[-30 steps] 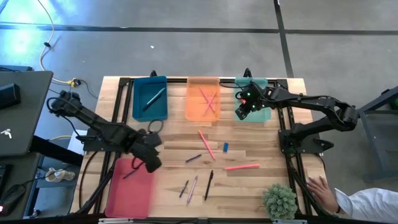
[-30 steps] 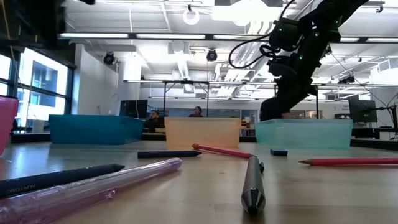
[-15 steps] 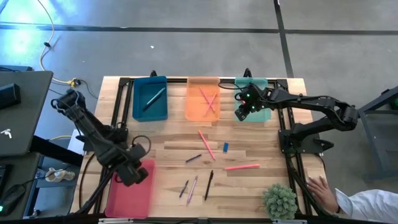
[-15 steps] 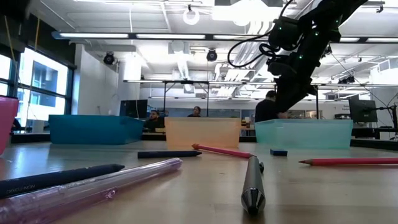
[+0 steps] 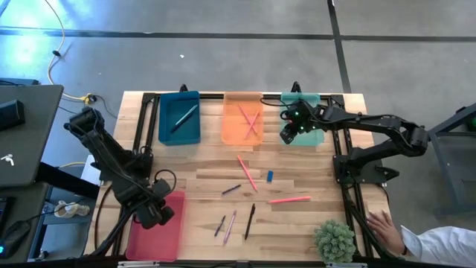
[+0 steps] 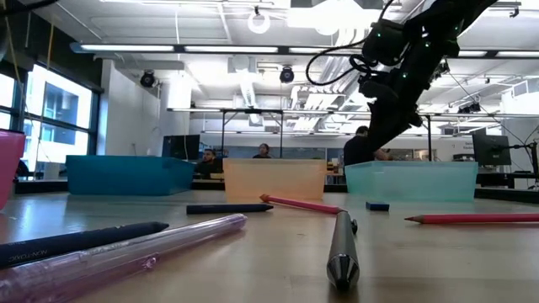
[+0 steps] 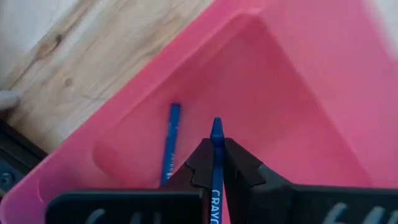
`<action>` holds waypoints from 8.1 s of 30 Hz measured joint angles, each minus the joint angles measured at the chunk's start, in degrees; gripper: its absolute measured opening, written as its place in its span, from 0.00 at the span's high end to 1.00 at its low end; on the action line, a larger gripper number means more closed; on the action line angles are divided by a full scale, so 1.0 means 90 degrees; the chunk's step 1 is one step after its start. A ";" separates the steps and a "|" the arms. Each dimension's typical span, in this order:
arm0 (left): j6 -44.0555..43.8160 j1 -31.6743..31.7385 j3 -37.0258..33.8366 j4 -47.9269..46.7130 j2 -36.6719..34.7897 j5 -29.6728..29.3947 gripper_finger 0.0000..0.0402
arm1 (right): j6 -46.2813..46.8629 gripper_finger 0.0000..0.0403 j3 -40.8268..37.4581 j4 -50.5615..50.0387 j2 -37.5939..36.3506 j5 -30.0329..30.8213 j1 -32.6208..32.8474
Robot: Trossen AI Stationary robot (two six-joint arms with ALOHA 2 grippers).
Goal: Sort crayons/erasers/pens/pencils in bins
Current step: Put the top left crayon into the pink bin, then put the bottom pencil into the orange bin
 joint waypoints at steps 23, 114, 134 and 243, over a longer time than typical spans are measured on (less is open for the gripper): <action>0.0227 0.0020 -0.0362 0.0231 -0.0047 -0.0071 0.73 | 0.0016 0.64 0.0540 -0.0558 -0.0005 0.0144 0.2363; 0.3066 0.1533 -0.0353 0.2573 -0.1142 -0.1754 0.73 | 0.2098 0.64 0.0536 -0.2444 0.2509 0.0138 0.6990; 0.3122 0.1533 -0.0353 0.2593 -0.1142 -0.1754 0.73 | 0.1416 0.99 0.0537 -0.2229 0.2509 -0.0417 0.6684; 0.9344 0.4532 -0.0353 0.4206 -0.1142 -0.2635 0.73 | 0.1470 0.95 0.0538 0.5034 0.3310 0.0557 0.0927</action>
